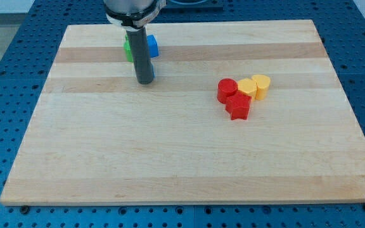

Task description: Move the blue triangle into the blue cube

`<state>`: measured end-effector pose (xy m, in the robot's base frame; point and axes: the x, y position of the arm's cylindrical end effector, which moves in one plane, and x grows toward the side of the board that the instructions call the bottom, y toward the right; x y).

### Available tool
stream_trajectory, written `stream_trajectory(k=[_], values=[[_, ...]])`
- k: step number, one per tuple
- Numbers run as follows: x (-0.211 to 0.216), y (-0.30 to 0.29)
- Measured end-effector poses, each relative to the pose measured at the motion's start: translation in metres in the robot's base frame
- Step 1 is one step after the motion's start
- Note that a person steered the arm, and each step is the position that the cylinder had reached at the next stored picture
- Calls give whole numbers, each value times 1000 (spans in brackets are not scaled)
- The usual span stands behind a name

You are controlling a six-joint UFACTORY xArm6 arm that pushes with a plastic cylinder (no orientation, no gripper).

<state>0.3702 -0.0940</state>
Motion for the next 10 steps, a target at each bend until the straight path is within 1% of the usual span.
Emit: stream_trajectory(k=[2, 5, 6, 7, 8, 9, 10], values=[[-24, 0], [-49, 0], [-51, 0], [-48, 35], [-50, 119], [-59, 224], [-75, 317]])
